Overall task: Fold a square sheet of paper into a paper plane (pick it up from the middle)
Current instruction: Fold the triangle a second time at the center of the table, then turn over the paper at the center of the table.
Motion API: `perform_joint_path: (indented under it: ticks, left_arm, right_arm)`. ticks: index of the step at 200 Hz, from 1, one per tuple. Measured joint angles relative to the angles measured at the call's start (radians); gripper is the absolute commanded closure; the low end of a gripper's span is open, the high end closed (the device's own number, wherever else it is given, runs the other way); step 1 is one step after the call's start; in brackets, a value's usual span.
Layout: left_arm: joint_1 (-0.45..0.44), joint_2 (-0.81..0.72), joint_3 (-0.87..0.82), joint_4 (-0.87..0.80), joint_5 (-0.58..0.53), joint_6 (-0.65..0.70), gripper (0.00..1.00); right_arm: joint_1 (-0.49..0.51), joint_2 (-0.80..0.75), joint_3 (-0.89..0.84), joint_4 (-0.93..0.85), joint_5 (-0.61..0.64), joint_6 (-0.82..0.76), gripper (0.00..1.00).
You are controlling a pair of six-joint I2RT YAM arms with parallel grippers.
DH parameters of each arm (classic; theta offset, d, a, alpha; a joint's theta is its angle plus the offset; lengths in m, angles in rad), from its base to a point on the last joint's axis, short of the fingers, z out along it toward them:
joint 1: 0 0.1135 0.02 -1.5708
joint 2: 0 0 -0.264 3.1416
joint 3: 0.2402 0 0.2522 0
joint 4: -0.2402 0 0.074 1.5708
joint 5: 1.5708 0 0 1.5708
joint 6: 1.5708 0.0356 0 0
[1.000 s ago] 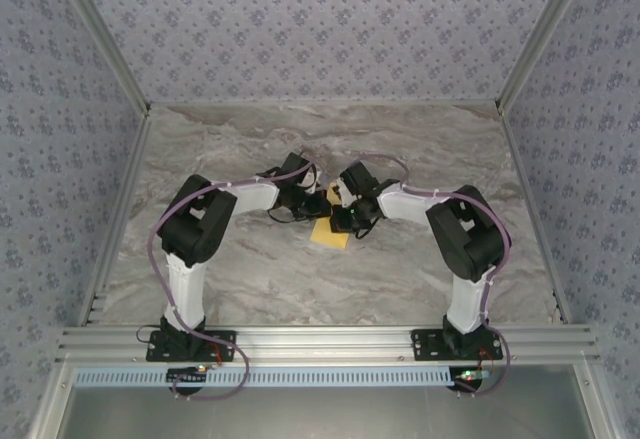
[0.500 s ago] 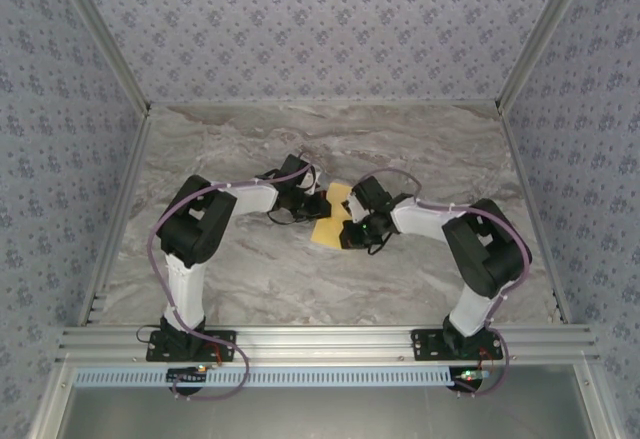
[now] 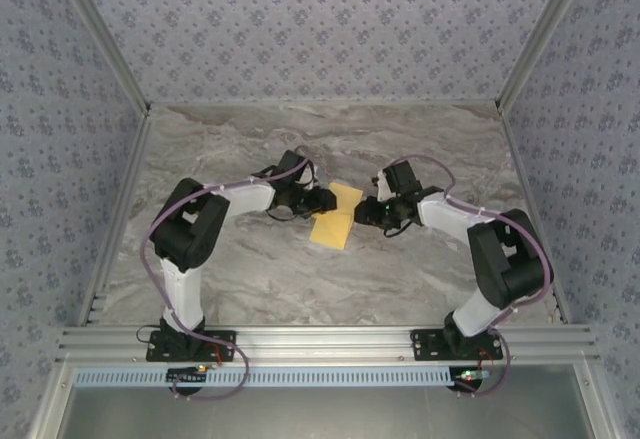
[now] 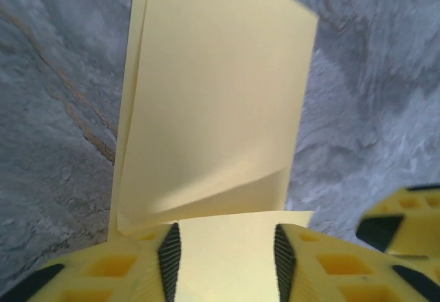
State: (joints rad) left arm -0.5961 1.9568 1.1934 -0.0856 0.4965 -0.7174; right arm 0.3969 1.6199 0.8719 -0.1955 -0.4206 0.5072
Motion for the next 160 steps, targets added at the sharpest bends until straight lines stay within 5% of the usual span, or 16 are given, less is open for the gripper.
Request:
perform_joint_path:
  ticks: [65, 108, 160]
  left_arm:
    - [0.065, -0.149, -0.126, 0.014, -0.069, -0.096, 0.30]
    - [0.066, -0.150, -0.180, 0.040, -0.038, -0.138, 0.27]
    - [0.066, -0.150, -0.192, 0.135, 0.049, -0.191, 0.33]
  right_arm:
    - [-0.011, 0.146, 0.093, 0.052, -0.078, -0.006, 0.58]
    - [-0.002, 0.204, 0.127, 0.053, -0.130, -0.029, 0.68]
    - [0.002, 0.232, 0.141, 0.057, -0.160, -0.044, 0.92]
